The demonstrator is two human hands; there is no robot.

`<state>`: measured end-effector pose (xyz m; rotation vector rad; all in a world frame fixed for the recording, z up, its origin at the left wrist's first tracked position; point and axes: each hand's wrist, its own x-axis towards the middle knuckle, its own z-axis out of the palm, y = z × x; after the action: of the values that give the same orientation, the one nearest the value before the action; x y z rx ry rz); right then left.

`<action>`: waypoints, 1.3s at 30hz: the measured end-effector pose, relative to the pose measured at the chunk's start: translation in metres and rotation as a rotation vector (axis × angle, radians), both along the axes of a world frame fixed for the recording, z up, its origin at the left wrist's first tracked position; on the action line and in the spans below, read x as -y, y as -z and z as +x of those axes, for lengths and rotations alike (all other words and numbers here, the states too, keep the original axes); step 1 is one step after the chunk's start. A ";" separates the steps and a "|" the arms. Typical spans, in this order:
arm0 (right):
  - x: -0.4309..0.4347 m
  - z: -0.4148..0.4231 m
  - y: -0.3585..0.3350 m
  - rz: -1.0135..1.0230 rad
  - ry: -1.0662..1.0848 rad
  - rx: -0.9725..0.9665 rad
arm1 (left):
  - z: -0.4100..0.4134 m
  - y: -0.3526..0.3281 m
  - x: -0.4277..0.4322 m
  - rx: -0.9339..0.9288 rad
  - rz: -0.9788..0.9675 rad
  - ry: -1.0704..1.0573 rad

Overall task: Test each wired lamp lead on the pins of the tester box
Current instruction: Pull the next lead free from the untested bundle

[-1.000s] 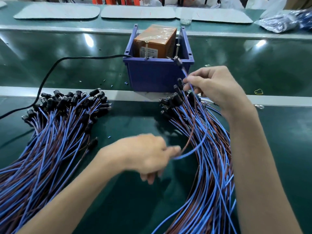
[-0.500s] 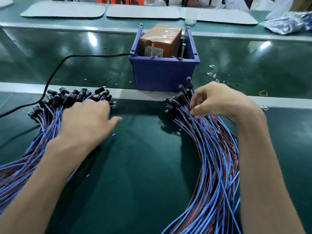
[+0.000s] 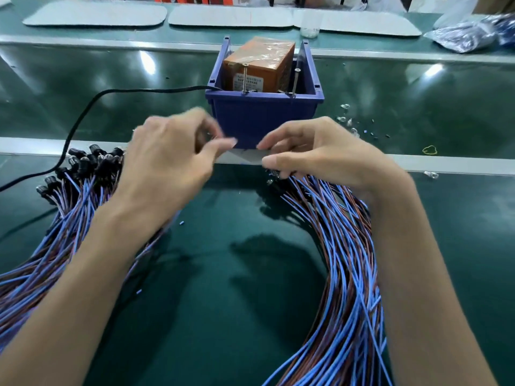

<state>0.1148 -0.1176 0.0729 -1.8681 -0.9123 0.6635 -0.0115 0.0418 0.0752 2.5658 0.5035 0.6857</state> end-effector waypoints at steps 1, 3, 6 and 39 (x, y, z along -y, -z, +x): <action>-0.004 -0.004 0.001 0.006 -0.062 -0.041 | 0.006 -0.008 0.010 0.113 -0.067 0.084; -0.009 -0.010 0.003 0.046 -0.152 -0.084 | 0.017 -0.020 0.027 0.231 -0.156 0.204; -0.012 -0.011 0.002 0.188 -0.099 -0.134 | 0.029 -0.023 0.043 0.321 -0.318 0.265; 0.001 0.010 0.004 0.356 0.391 -0.207 | 0.041 0.006 0.050 0.005 -0.981 0.336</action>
<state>0.1250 -0.1184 0.0688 -1.5618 -0.4736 0.4122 0.0296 -0.0081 0.0695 1.6529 0.2815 0.2192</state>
